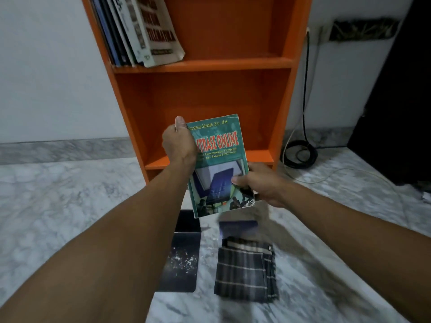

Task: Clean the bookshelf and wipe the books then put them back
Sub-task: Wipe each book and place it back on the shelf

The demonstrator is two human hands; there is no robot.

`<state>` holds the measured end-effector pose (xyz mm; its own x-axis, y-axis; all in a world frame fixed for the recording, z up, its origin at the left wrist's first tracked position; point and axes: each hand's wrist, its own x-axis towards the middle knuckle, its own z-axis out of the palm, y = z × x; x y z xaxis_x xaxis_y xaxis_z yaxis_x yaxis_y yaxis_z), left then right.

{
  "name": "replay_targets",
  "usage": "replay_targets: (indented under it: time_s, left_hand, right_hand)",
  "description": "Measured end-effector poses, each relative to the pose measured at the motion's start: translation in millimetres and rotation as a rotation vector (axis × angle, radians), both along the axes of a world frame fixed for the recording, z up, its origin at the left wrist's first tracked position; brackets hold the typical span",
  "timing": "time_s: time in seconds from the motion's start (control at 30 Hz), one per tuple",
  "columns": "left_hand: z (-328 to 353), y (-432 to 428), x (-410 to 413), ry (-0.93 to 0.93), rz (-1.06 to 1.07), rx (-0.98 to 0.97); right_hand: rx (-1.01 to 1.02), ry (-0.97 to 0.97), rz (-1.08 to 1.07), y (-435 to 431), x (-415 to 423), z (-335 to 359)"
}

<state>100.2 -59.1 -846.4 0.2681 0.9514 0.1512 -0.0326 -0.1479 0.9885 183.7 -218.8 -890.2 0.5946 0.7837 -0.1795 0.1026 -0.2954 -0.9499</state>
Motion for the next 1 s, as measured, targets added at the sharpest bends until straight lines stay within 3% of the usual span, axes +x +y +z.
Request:
replay_targets:
  time_s: [0.17,0.33,0.47,0.67,1.0]
  left_hand:
    - [41,3,-30,-0.093,-0.125,-0.003]
    - [40,-3,-54,0.193,-0.228,0.271]
    - [79,25,-69,0.25,-0.236,0.369]
    - [142,65,-85,0.332,-0.174,0.528]
    - [173,86,-59,0.348,-0.176,0.574]
  right_hand:
    - [0.18,-0.007,-0.145,21,-18,45]
    - [0.286,-0.052,-0.251,50,-20,101]
    - [0.341,-0.113,-0.25,78,-28,155]
    - [0.232,-0.3,-0.375,136,-26,212]
    - [0.186,-0.284,-0.306,167,3,257]
